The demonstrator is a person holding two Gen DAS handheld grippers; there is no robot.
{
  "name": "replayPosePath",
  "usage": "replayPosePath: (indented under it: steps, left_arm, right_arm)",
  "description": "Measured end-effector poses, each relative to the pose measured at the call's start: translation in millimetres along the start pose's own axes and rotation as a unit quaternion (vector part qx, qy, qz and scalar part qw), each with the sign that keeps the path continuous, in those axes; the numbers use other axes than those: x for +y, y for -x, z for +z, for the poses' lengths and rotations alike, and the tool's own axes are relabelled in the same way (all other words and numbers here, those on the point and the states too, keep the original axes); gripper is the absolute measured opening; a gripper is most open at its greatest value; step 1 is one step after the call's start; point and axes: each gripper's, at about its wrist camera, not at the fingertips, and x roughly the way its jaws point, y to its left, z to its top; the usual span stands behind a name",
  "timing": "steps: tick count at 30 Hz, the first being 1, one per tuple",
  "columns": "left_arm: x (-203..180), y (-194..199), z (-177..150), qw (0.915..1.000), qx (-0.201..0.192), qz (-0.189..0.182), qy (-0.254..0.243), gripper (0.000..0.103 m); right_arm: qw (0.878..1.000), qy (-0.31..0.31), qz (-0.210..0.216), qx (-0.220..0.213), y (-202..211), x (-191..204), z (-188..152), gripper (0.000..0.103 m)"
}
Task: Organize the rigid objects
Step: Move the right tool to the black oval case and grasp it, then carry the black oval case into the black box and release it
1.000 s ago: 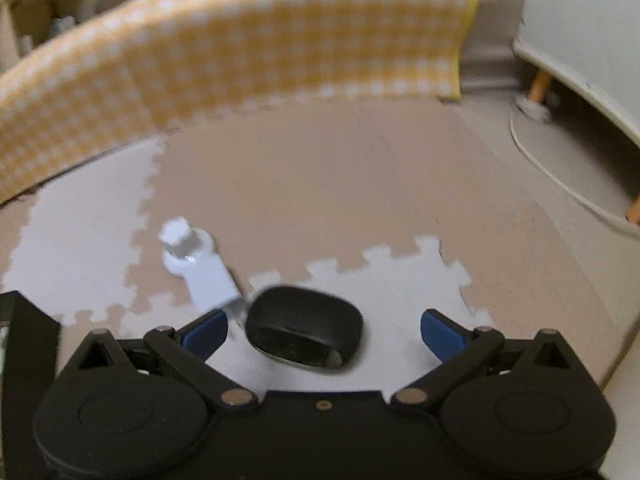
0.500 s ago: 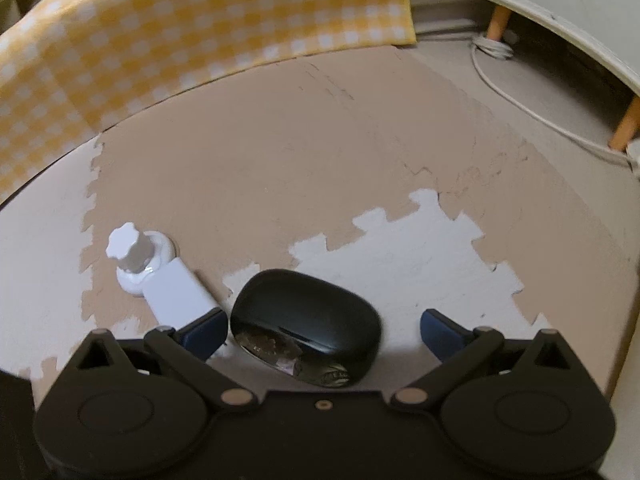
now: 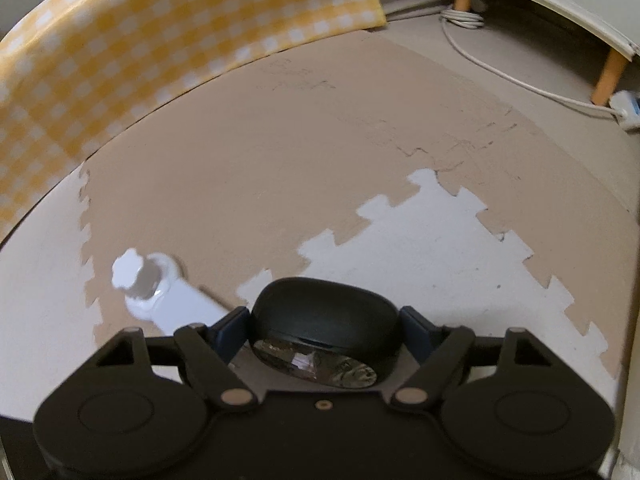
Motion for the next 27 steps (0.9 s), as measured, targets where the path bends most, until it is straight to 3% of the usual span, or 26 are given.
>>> replayPosePath:
  steps: [5, 8, 14, 20, 27]
  left_arm:
    - [-0.2, -0.2, 0.1, 1.0000, 0.000, 0.000, 0.000, 0.002]
    - [-0.2, -0.1, 0.0, 1.0000, 0.000, 0.001, -0.001, 0.002]
    - [0.4, -0.5, -0.1, 1.0000, 0.000, -0.001, 0.001, 0.002]
    - [0.9, -0.8, -0.1, 1.0000, 0.001, -0.002, 0.003, 0.002]
    - [2.2, -1.8, 0.0, 1.0000, 0.002, -0.004, 0.006, 0.002]
  right_arm:
    - [1.000, 0.015, 0.001, -0.008, 5.3, 1.1, 0.5, 0.081]
    - [0.999, 0.037, 0.007, -0.035, 16.8, 8.0, 2.6, 0.081]
    - [0.993, 0.077, 0.070, -0.061, 46.9, 37.1, -3.2, 0.081]
    - [0.972, 0.159, 0.159, -0.070, 89.9, 82.8, -28.2, 0.081]
    - [0.933, 0.251, 0.253, -0.059, 134.4, 126.6, -70.0, 0.081]
